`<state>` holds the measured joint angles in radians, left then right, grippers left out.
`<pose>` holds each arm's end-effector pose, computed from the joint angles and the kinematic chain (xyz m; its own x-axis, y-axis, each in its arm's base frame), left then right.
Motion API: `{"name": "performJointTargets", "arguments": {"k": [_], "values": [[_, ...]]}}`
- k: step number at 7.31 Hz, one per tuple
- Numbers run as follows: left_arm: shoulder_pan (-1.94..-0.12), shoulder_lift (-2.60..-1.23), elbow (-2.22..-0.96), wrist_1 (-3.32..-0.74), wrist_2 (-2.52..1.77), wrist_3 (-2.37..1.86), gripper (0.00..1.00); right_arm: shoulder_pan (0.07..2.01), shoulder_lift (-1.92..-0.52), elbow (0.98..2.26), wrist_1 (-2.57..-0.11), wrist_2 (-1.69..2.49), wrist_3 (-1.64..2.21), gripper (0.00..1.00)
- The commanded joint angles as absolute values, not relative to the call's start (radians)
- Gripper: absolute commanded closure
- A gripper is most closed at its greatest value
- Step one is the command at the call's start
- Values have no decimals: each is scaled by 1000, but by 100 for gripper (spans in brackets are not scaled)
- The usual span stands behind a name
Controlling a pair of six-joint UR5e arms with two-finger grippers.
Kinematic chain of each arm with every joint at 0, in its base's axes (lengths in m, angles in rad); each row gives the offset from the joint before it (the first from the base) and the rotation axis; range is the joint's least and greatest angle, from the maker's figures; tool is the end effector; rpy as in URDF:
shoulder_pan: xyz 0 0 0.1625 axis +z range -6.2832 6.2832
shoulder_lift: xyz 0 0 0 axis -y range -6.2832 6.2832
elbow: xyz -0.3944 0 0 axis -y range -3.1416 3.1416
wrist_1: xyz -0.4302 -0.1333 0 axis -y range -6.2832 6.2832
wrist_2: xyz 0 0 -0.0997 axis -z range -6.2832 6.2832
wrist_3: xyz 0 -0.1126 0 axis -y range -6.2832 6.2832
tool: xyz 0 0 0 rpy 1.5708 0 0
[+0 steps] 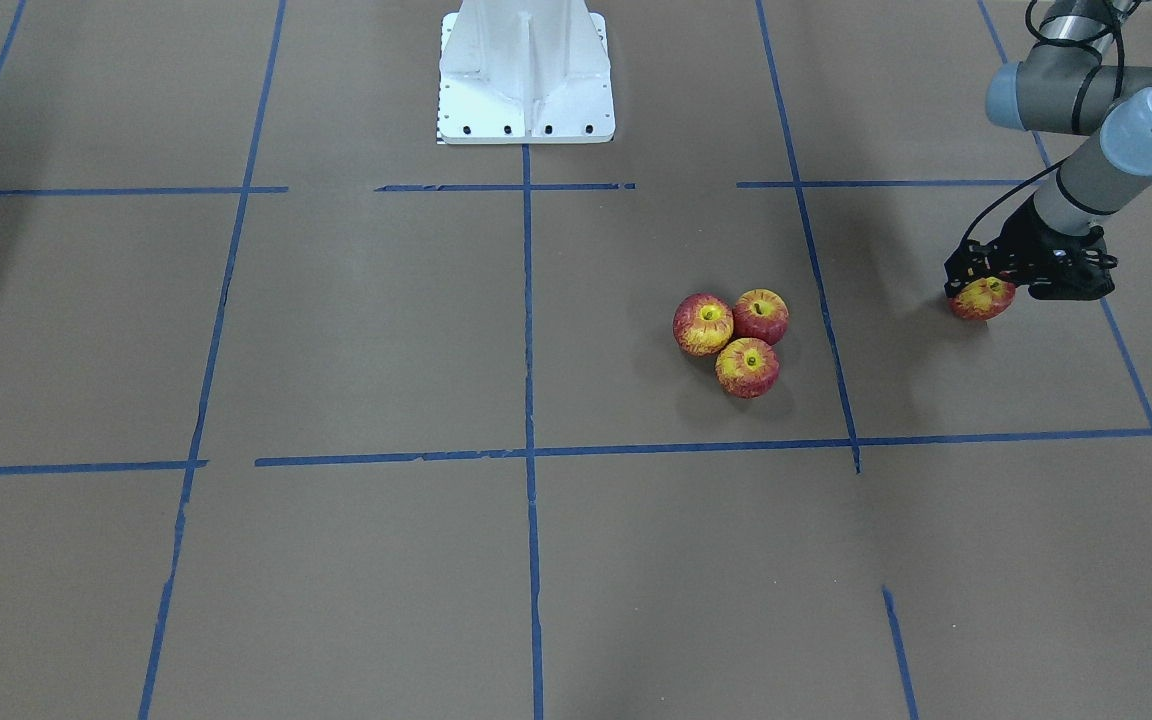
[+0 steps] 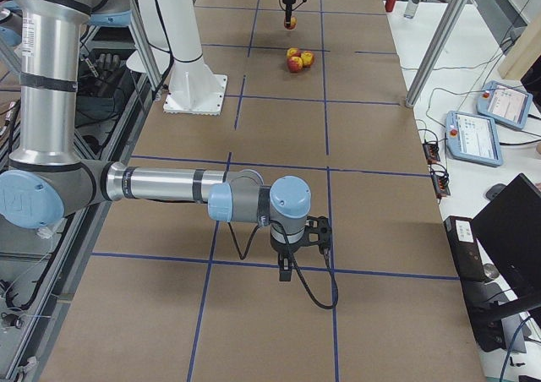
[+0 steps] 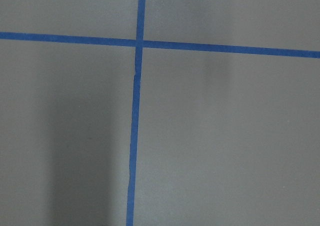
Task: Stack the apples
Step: 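Carry the apple with the left gripper over the three-apple cluster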
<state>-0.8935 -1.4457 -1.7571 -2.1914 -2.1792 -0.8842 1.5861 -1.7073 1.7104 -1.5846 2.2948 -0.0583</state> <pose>0.2695 -0.4452 0.5364 0.6386 0.0360 -0.7687 0.0115 0.9983 0.0563 0.0660 -0.4744 0.6373 0.7486 -0.0397 0.6618 0.0284 0.9992 0.0279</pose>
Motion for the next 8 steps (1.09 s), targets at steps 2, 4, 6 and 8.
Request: {"name": "performJointTargets", "arguments": {"k": [2,4,6,8], "values": [[-891,-1527,-1928,-2006,-2186,-1122,87,1586,-1707,1710,-1585,2295,-58,0],[-856,-1705,-1930,-1817,-2183,-1282,87,1586,-1707,1710,-1585,2295,-58,0],[-783,-1866,-1911,-1720,-2178,-1411,88,1586,-1707,1710,-1585,2295,-58,0],[-746,-1940,-1869,-1721,-2177,-1477,88,1586,-1707,1710,-1585,2295,-58,0]]}}
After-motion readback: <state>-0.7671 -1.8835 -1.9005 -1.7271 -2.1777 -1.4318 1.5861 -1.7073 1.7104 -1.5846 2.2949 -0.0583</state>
